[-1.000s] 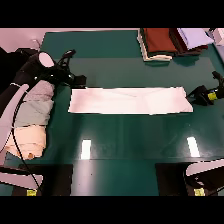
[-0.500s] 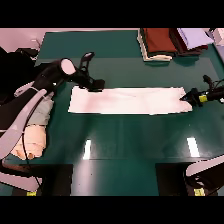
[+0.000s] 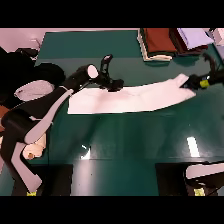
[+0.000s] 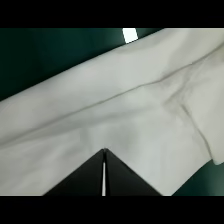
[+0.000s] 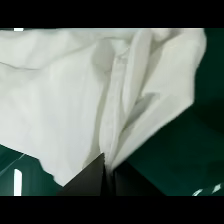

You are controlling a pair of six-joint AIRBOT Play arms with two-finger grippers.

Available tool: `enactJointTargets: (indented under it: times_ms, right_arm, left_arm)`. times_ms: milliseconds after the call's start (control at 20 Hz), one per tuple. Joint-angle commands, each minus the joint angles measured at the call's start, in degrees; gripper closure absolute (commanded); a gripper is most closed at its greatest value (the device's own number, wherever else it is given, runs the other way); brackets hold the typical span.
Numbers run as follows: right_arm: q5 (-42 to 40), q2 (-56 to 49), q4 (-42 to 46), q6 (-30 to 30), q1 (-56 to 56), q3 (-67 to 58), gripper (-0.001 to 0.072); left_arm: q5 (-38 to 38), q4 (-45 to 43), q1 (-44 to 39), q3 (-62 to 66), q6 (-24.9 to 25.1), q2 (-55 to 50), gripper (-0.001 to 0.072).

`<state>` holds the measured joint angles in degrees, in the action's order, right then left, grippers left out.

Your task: Fold the shirts.

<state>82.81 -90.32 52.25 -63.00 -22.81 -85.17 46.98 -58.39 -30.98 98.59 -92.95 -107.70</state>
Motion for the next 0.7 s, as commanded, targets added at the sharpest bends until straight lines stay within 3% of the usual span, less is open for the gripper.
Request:
enactJointTargets:
  times_ms: [0, 500, 650]
  right_arm:
    - [2.3, 5.5, -0.3, -5.4, 6.9, -7.1, 0.0696]
    - [-2.0, 7.5, -0.2, -12.3, 28.0, -20.5, 0.0695]
    - [-4.2, 7.4, -0.3, -13.6, 31.1, -20.6, 0.0695]
  left_arm:
    - [-0.4, 0.6, -1.2, 4.9, -0.1, -6.1, 0.0684]
    - [2.4, 0.1, -1.6, 5.7, 0.0, -8.6, 0.0684]
    - [7.4, -2.2, -0.6, 8.3, 0.0, -8.3, 0.0684]
